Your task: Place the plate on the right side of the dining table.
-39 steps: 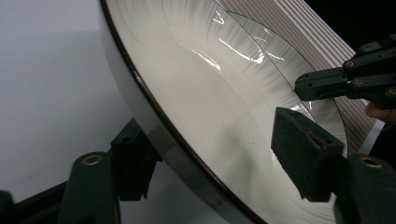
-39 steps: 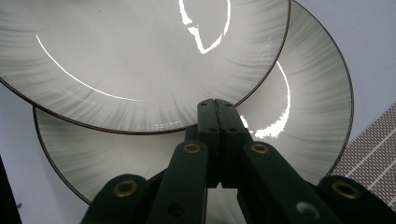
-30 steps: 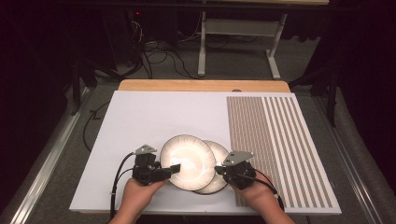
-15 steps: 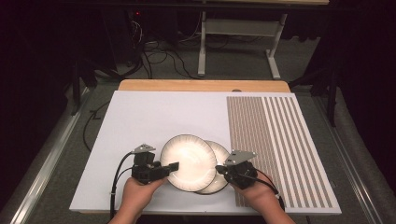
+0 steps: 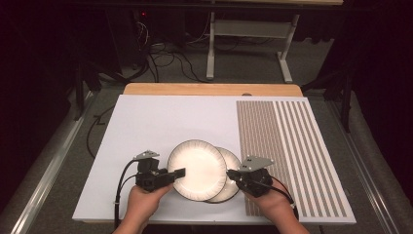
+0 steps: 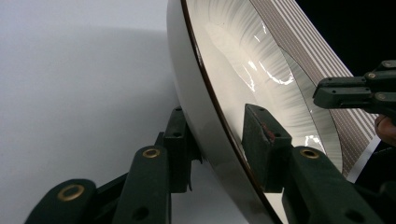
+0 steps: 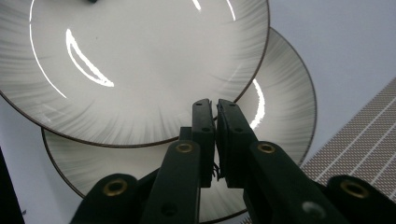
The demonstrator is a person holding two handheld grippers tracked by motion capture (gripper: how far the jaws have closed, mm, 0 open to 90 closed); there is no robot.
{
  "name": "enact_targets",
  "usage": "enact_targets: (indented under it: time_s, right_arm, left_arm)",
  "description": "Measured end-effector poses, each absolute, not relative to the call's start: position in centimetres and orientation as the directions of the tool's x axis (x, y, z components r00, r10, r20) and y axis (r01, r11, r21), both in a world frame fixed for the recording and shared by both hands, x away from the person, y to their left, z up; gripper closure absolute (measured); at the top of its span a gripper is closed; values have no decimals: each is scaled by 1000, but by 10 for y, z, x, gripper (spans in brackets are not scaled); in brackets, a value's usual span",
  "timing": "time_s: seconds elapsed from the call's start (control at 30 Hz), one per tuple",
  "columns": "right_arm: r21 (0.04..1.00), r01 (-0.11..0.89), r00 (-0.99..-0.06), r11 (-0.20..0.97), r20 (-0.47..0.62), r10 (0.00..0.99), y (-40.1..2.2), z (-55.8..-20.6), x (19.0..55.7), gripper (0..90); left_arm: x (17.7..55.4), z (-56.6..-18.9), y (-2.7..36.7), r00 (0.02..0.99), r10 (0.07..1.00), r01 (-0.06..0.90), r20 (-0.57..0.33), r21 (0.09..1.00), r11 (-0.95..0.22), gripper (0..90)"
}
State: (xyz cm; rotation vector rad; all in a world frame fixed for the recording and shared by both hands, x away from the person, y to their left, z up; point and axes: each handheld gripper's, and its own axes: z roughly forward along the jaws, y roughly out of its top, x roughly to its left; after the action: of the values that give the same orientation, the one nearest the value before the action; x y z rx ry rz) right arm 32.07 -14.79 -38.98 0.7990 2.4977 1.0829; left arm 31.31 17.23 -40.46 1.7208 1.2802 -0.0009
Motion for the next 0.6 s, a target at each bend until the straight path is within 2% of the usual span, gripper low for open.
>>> enact_targets:
  time_s: [0.2, 0.6]
  right_arm:
    - [769, 376, -778, 516, -39, 627, -159, -385, 322, 815]
    - [787, 385, -757, 481, -29, 653, -168, -383, 323, 775]
  left_arm:
    - [311, -402, 174, 455, 729, 726, -512, 687, 29, 676]
    - [307, -396, 175, 497, 718, 674, -487, 738, 33, 716]
